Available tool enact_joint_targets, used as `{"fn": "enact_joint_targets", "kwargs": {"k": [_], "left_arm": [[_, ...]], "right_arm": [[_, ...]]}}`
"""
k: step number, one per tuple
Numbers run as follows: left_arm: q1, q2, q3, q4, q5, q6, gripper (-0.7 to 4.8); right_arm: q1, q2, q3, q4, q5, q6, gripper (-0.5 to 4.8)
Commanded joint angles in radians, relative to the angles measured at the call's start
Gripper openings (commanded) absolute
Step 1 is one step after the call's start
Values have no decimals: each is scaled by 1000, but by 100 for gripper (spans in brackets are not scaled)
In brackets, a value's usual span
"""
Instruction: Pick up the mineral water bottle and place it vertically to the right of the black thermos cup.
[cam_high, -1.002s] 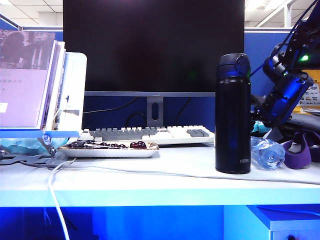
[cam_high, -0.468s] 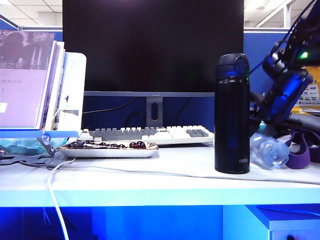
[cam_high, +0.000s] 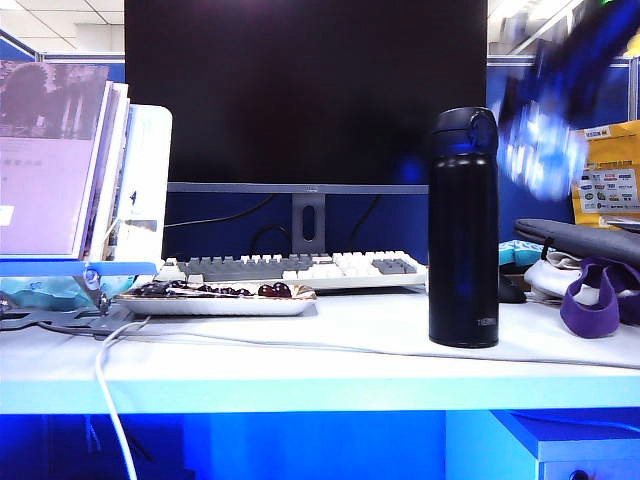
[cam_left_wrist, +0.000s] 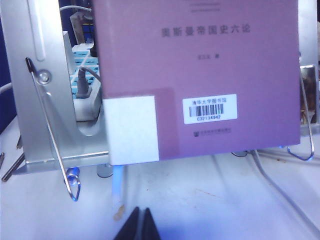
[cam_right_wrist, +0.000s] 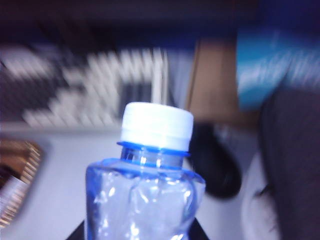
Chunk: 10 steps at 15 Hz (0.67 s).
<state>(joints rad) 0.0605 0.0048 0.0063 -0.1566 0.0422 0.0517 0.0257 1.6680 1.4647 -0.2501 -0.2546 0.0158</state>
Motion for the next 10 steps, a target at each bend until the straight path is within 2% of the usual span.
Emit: {"fn": "enact_joint_targets", "kwargs": {"k": [1, 6, 10], "left_arm": [[1, -3, -1, -11, 3, 0, -3], [1, -3, -1, -11, 3, 0, -3], [1, -3, -1, -11, 3, 0, -3]], "right_arm": [[0, -200, 10, 49, -14, -26, 144], [1, -448, 10, 40, -40, -54, 144], [28, -484, -27, 84, -40, -136, 144]]}}
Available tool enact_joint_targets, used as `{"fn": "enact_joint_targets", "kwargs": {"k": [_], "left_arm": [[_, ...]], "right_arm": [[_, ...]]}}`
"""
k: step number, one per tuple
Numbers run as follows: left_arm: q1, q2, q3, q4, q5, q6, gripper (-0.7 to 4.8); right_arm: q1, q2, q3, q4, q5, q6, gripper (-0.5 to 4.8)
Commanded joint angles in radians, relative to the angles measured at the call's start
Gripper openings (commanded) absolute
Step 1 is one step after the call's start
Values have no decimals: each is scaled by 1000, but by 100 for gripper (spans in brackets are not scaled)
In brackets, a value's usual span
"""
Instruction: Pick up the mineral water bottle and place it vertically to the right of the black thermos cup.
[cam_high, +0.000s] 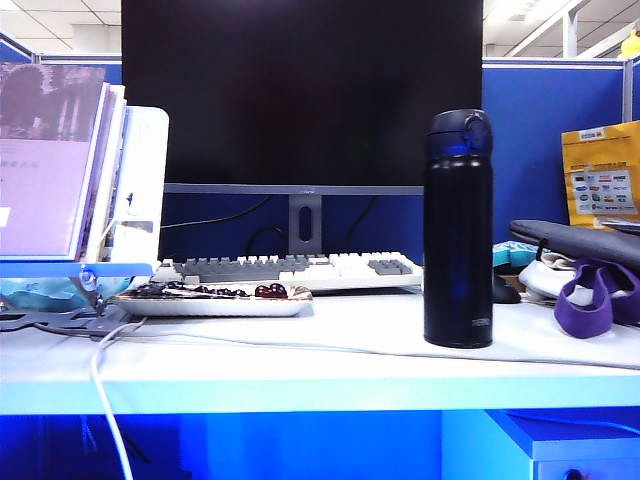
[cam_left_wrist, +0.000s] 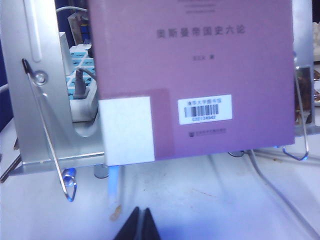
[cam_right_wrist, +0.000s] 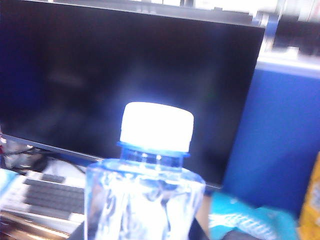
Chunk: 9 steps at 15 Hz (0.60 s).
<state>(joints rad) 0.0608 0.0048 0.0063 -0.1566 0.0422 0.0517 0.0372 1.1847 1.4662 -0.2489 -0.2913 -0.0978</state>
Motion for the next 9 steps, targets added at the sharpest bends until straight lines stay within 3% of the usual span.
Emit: {"fn": "enact_joint_targets", "kwargs": {"k": [1, 4, 9], "left_arm": [[1, -3, -1, -11, 3, 0, -3], [1, -3, -1, -11, 3, 0, -3], [1, -3, -1, -11, 3, 0, -3]], "right_arm": [[17, -7, -93, 177, -5, -21, 144], [56, -64, -340, 520, 0, 21, 144], [103, -138, -772, 899, 2, 58, 144]]}}
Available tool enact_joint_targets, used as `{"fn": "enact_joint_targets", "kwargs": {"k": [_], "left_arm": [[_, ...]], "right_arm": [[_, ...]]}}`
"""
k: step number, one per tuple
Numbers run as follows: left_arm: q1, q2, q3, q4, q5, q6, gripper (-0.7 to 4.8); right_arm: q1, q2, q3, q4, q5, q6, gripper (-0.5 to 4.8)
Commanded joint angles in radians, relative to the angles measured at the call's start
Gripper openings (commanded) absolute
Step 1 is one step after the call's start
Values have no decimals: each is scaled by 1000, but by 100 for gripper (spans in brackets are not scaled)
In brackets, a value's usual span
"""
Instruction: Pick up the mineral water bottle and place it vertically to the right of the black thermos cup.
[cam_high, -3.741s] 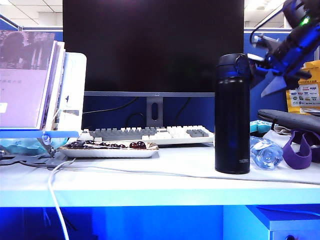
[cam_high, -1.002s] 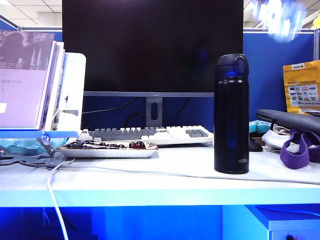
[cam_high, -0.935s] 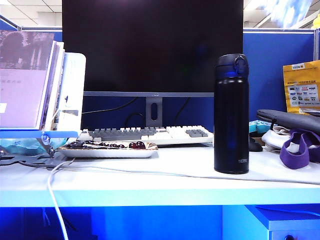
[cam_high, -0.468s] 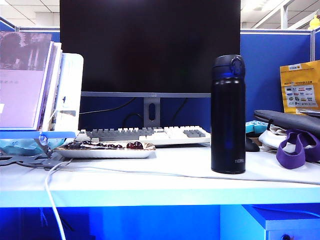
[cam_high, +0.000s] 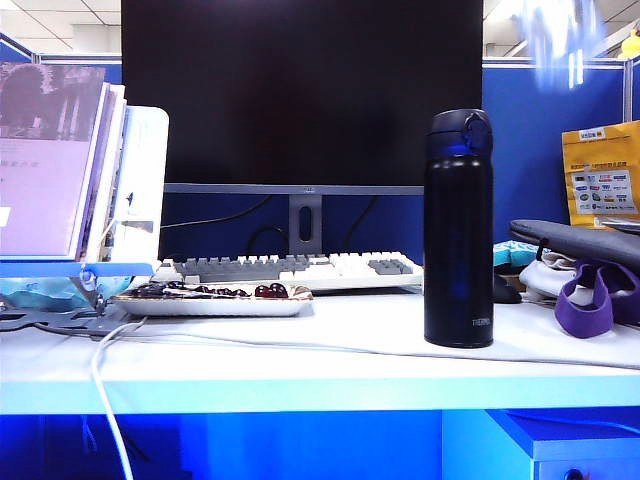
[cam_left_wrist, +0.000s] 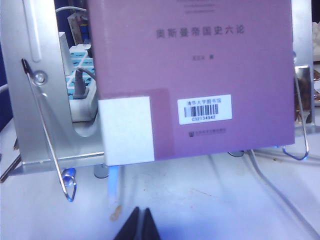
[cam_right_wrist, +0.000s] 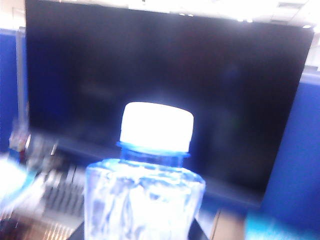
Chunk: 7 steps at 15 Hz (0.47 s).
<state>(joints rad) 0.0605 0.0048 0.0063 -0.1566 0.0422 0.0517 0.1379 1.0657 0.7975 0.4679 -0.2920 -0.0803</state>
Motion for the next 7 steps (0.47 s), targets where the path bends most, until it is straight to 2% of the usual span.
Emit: {"fn": "enact_joint_targets", "kwargs": {"k": [1, 5, 7], "left_arm": [[1, -3, -1, -11, 3, 0, -3], [1, -3, -1, -11, 3, 0, -3], [1, -3, -1, -11, 3, 0, -3]], "right_arm": [[2, -19, -166, 241, 5, 71, 144], [2, -17, -344, 425, 131, 84, 144], [2, -17, -378, 474, 149, 52, 144]]}}
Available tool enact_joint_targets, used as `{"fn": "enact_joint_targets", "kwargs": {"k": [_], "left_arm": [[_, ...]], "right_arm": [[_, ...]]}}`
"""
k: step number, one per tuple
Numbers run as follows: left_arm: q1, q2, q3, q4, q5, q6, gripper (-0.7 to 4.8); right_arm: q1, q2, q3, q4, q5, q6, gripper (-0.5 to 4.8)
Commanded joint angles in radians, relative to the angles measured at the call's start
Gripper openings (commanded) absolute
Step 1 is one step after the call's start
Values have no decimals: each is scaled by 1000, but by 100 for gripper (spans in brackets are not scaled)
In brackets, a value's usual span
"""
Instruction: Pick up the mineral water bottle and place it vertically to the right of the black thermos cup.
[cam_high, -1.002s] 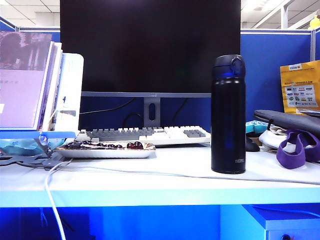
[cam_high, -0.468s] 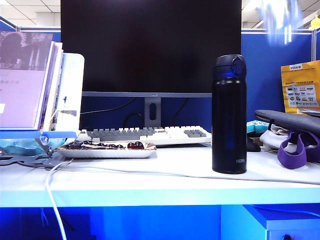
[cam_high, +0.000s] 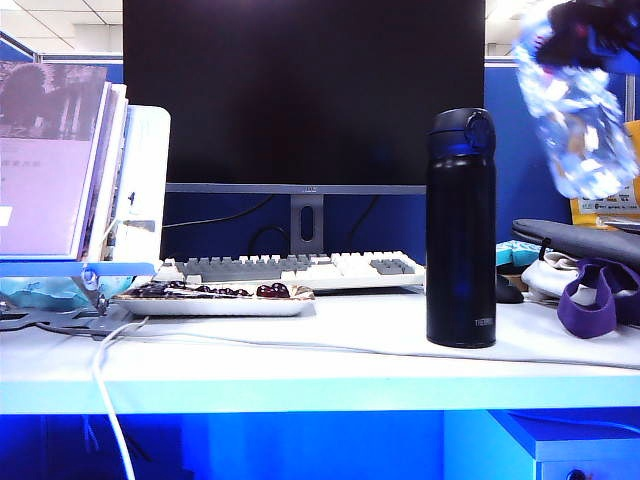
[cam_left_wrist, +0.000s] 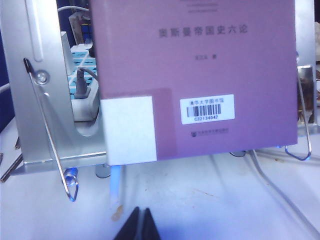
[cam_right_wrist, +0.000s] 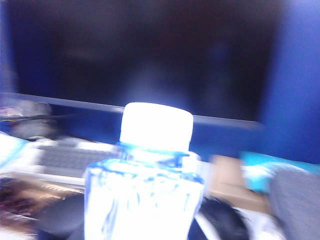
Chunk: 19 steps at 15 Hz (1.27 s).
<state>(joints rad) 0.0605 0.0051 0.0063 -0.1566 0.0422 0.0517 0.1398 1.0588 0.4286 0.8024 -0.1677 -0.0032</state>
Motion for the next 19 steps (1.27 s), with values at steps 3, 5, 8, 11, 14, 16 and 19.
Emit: {"fn": "enact_joint_targets", "kwargs": {"k": [3, 5, 8, 11, 14, 16, 19], "left_arm": [[1, -3, -1, -11, 3, 0, -3], [1, -3, -1, -11, 3, 0, -3], [1, -3, -1, -11, 3, 0, -3], [1, -3, -1, -11, 3, 0, -3], [1, -3, -1, -11, 3, 0, -3], [1, -3, -1, -11, 3, 0, -3], [1, -3, -1, -11, 3, 0, -3]], "right_arm": [[0, 38, -14, 168, 19, -85, 144], [0, 145, -14, 272, 16, -101, 144], [0, 301, -14, 399, 12, -101, 144], [0, 396, -14, 502, 12, -101, 144], [0, 466, -14, 593, 14, -101, 144], [0, 484, -14, 594, 13, -103, 145], [0, 501, -12, 594, 8, -96, 145]]}}
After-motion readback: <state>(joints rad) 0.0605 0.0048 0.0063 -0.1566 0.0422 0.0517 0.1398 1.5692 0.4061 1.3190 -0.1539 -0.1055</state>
